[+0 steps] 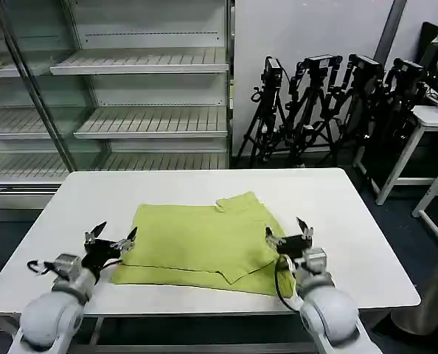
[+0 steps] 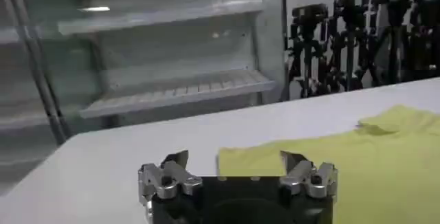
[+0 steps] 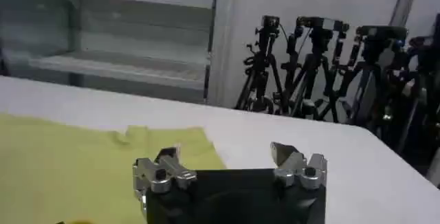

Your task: Fold and organize the clothes.

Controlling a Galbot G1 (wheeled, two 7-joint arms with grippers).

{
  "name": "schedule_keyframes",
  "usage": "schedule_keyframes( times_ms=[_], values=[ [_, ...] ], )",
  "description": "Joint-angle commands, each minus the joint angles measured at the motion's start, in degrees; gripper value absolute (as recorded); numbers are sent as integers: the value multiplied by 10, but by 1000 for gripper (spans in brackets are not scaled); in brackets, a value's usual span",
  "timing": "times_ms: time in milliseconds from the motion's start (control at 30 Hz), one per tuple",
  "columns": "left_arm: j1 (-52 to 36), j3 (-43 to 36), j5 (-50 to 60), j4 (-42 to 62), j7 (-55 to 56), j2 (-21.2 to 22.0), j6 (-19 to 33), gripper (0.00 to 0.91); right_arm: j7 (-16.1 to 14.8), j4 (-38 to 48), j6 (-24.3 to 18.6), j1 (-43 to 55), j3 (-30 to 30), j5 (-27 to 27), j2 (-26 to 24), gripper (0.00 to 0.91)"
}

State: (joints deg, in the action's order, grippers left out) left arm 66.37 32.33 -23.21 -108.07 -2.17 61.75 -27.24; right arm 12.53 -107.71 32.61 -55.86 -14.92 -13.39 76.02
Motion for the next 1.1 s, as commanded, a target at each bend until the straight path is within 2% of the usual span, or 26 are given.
schedule_keyframes(
  times_ms=[33,400,700,767,1000,1033,1067,1100],
  values=[
    [-163,-74,-41,156,0,-16,-34,907,21,153,5,135,34,-22,44,907],
    [-234,-114,-38,246,5,2,-35,907,29,328,5,243,42,-32,109,907],
    [-244,-109,-35,280,-3,8,-23,907,38,395,-10,272,37,-32,128,907],
    [-247,-109,-33,288,-14,9,-24,907,46,405,-9,274,39,-32,129,907],
    [-245,-108,-22,297,-28,17,-25,907,46,418,-11,275,37,-33,139,907],
    [-245,-107,-21,299,-29,18,-23,675,46,419,-11,274,37,-33,141,907],
    [-244,-107,-21,299,-29,19,-23,121,49,419,-13,273,37,-34,143,514],
    [-243,-105,-21,300,-35,18,-21,20,53,420,-13,274,37,-34,144,222]
  ],
)
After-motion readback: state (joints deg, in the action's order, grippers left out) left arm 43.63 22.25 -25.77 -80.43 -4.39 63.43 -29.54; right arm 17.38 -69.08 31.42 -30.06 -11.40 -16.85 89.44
